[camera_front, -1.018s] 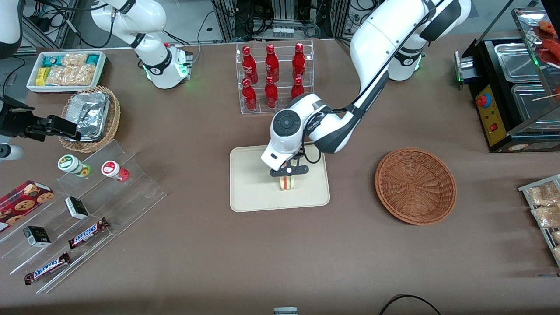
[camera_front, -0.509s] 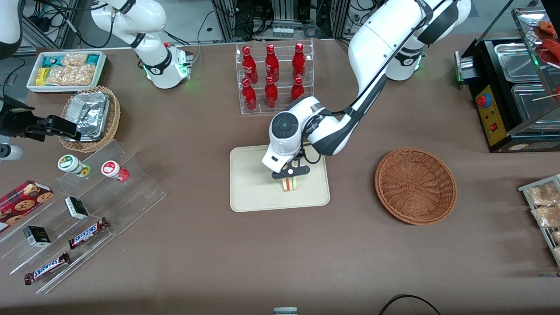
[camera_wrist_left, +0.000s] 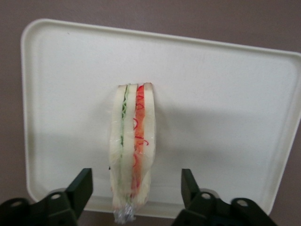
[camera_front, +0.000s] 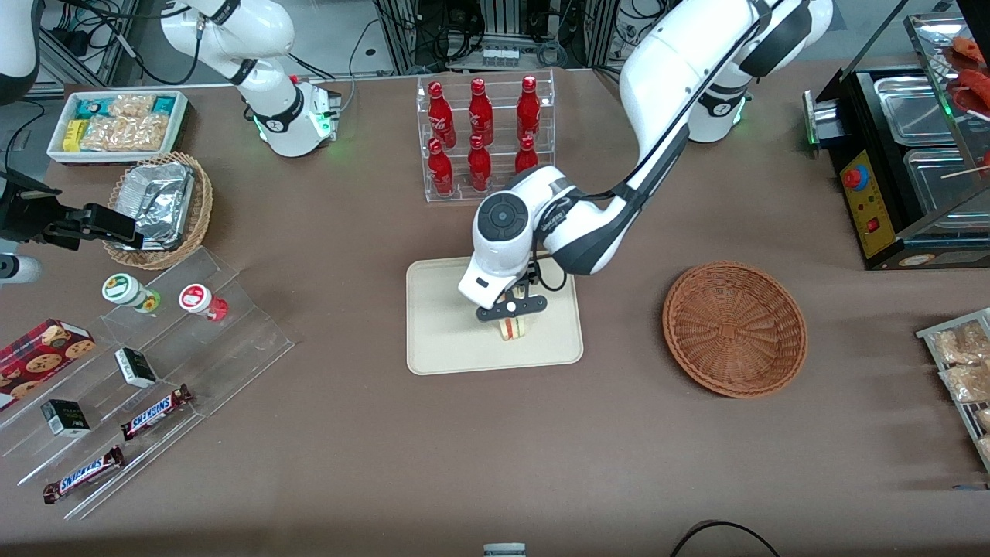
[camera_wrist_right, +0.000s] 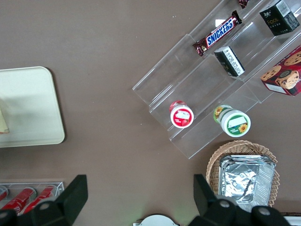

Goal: Place sandwich from basket to tray
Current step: 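Lower the sandwich onto the tray center and open the left gripper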

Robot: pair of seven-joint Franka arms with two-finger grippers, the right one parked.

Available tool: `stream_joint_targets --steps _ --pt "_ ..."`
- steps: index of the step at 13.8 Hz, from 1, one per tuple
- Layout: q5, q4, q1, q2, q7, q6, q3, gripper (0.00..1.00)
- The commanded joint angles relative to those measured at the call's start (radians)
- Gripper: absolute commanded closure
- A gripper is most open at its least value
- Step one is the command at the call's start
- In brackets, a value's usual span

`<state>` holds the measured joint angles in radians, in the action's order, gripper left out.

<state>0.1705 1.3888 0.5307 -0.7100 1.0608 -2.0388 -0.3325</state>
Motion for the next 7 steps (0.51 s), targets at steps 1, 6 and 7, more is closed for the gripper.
stream_joint_targets --steps 1,6,7 --pt "0.015 -0.019 -0.032 0.076 -0.046 0.087 0.007 0.00" --pt "-0.065 0.021 -0.202 0.204 -0.236 0.252 0.003 0.00" --pt "-0.065 0.041 -0.240 0.225 -0.266 0.258 0.000 0.00"
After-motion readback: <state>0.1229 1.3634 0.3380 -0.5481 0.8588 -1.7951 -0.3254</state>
